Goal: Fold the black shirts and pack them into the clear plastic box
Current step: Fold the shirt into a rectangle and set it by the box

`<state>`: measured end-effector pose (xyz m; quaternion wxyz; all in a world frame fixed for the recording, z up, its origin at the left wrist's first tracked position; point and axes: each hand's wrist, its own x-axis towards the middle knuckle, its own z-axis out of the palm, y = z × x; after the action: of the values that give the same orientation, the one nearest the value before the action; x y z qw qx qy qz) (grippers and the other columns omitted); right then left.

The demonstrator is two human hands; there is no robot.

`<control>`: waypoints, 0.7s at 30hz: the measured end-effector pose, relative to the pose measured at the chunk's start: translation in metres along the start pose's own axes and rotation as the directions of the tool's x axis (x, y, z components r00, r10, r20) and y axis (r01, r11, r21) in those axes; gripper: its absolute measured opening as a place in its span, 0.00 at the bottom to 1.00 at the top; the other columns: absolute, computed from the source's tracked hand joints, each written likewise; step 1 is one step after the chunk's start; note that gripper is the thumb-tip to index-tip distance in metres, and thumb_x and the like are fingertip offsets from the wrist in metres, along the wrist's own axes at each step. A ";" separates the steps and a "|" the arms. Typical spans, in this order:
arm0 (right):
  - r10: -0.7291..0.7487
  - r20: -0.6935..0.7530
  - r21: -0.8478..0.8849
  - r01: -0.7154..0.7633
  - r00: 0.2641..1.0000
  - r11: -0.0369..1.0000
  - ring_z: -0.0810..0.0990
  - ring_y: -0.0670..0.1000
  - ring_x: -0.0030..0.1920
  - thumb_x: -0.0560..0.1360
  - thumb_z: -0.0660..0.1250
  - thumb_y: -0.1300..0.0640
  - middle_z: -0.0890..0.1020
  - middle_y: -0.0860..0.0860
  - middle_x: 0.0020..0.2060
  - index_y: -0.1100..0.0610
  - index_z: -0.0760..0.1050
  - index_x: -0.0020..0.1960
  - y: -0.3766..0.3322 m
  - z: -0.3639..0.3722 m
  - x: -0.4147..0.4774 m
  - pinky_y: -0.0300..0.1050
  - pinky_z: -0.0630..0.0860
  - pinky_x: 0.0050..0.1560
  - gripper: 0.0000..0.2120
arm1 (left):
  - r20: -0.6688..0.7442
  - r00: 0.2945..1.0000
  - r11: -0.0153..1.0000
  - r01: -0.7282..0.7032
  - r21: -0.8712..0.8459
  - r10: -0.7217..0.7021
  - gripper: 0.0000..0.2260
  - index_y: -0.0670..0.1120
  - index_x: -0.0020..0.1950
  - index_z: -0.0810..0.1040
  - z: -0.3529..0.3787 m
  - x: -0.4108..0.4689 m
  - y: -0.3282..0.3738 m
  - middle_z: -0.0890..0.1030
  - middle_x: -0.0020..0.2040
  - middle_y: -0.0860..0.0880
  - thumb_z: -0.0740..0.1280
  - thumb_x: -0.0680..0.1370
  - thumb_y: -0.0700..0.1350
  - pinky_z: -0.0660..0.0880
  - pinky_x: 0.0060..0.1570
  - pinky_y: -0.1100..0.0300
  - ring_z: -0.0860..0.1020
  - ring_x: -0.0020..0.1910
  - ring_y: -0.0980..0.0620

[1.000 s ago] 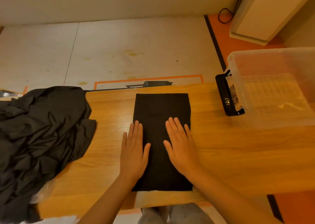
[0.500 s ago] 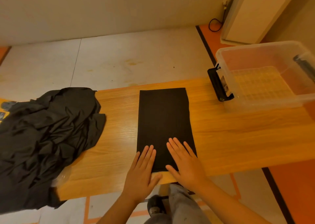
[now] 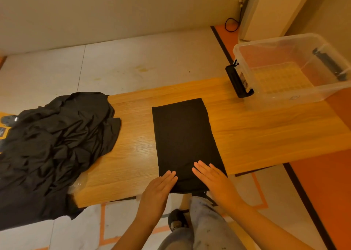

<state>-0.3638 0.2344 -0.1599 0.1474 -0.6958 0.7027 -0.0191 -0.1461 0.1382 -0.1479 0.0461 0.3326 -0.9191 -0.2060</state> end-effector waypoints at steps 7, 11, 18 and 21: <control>0.050 -0.027 0.268 -0.041 0.998 0.962 0.70 0.46 0.68 0.64 0.78 0.66 0.68 0.45 0.69 0.50 0.72 0.67 0.027 -0.016 -0.022 0.47 0.73 0.65 0.35 | 0.137 0.987 0.975 0.114 -0.193 -0.089 0.19 0.61 0.72 0.66 -0.036 0.000 0.000 0.67 0.71 0.62 0.59 0.83 0.47 0.62 0.69 0.65 0.65 0.70 0.59; 0.230 0.030 0.443 -0.219 0.973 0.869 0.72 0.41 0.64 0.80 0.63 0.59 0.76 0.44 0.64 0.48 0.74 0.66 0.026 -0.048 -0.018 0.39 0.71 0.65 0.16 | 0.222 0.964 0.879 0.226 -0.419 -0.142 0.13 0.66 0.59 0.73 -0.054 0.013 0.005 0.78 0.57 0.65 0.58 0.83 0.46 0.69 0.57 0.74 0.74 0.57 0.67; 0.385 0.169 0.691 -0.387 0.907 0.611 0.80 0.44 0.49 0.79 0.64 0.53 0.82 0.48 0.46 0.53 0.79 0.54 0.045 -0.109 0.025 0.41 0.77 0.53 0.08 | 0.123 0.932 0.668 0.331 -0.667 -0.340 0.11 0.41 0.42 0.79 -0.087 0.062 -0.013 0.79 0.33 0.51 0.66 0.79 0.48 0.72 0.38 0.61 0.76 0.34 0.57; 0.440 0.168 0.745 -0.406 0.882 0.530 0.81 0.59 0.49 0.78 0.64 0.51 0.82 0.62 0.46 0.64 0.79 0.51 0.060 -0.133 0.056 0.58 0.78 0.54 0.15 | 0.132 0.923 0.582 0.334 -0.742 -0.362 0.16 0.36 0.49 0.79 -0.101 0.092 -0.022 0.81 0.41 0.39 0.65 0.79 0.51 0.79 0.45 0.47 0.81 0.43 0.43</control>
<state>-0.4528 0.1579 -0.0566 0.4117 -0.3762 0.7776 -0.2904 -0.1816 0.0301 -0.0698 0.1537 0.4601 -0.6661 -0.5665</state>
